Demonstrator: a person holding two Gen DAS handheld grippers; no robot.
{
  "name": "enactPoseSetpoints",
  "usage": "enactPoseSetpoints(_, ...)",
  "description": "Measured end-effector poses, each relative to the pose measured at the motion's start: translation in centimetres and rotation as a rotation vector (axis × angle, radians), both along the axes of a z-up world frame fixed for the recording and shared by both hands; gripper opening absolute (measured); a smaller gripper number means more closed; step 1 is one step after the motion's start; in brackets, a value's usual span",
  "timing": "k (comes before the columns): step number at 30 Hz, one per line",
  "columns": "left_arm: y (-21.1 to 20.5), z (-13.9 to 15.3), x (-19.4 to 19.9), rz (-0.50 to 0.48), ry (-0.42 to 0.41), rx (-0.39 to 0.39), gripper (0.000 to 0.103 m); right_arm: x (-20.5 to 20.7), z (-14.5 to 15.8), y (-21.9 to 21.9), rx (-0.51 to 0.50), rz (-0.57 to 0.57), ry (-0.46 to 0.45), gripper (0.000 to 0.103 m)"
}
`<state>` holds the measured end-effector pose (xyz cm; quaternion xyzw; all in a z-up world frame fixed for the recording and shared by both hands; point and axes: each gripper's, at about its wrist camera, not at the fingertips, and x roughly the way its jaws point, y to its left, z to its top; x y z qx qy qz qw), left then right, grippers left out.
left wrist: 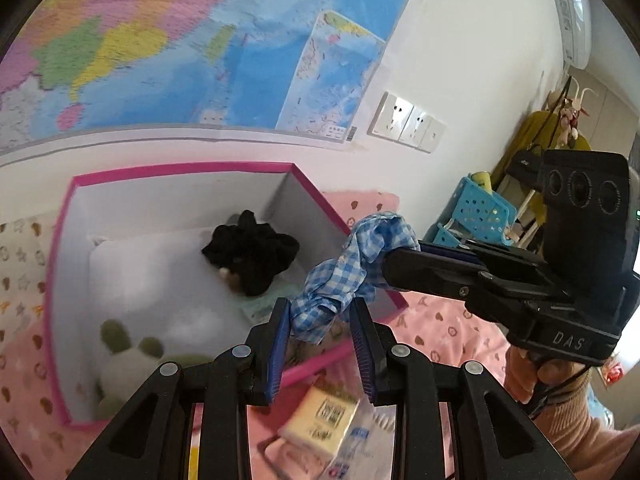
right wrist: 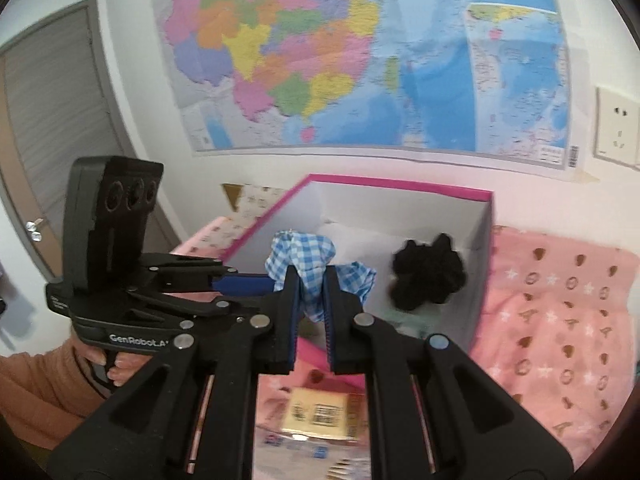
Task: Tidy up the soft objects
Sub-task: 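Carry the gingham scrunchie into the pink box and open the right gripper, then move the right gripper down to the clear cotton-swab packet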
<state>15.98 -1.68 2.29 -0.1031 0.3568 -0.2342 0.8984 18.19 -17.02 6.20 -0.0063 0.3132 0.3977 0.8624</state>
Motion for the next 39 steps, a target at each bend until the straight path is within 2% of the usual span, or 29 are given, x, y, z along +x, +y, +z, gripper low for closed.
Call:
enactPoseSetpoints(10,-2.7,-2.5,4.3,-0.011,0.092,0.025,0.030,3.6,-2.3,-1.0,-0.092,-0.092,0.060,0.012)
enactPoseSetpoints(12,-2.8,-2.9,5.0,0.001,0.117,0.035,0.040,4.3,-3.0,-1.0,-0.114,-0.116,0.075,0.014)
enactPoseSetpoints(14,-2.6,-3.4,5.7,0.040,0.139,0.036,0.063,5.0,-3.6,-1.0,-0.141,-0.154,0.079,0.015)
enactPoseSetpoints(15,-2.4,-3.6,5.9,0.048,0.144,0.033,0.066,5.4,-3.9,-0.9,-0.151,-0.164,0.085,0.018)
enactPoseSetpoints(17,-2.0,-3.9,6.1,0.070,0.160,0.025,0.075,5.8,-4.3,-1.0,-0.164,-0.186,0.094,0.029)
enactPoseSetpoints(18,-1.8,-4.1,6.2,0.076,0.168,0.024,0.076,5.9,-4.5,-1.0,-0.170,-0.192,0.092,0.031)
enactPoseSetpoints(21,-1.2,-4.4,6.0,0.106,0.165,0.034,0.076,5.7,-4.7,-1.1,-0.179,-0.209,0.078,0.044)
enactPoseSetpoints(30,-0.1,-3.7,2.6,0.111,0.089,0.074,0.076,3.0,-4.1,-3.3,-0.085,-0.182,0.075,0.045)
enactPoseSetpoints(35,0.6,-2.7,-0.5,0.085,0.034,0.047,0.076,0.0,-3.6,-5.0,0.004,-0.136,0.105,0.051)
enactPoseSetpoints(39,0.9,-2.3,-3.7,0.065,-0.012,0.038,0.076,-1.8,-4.4,-5.8,0.026,-0.098,0.140,0.053)
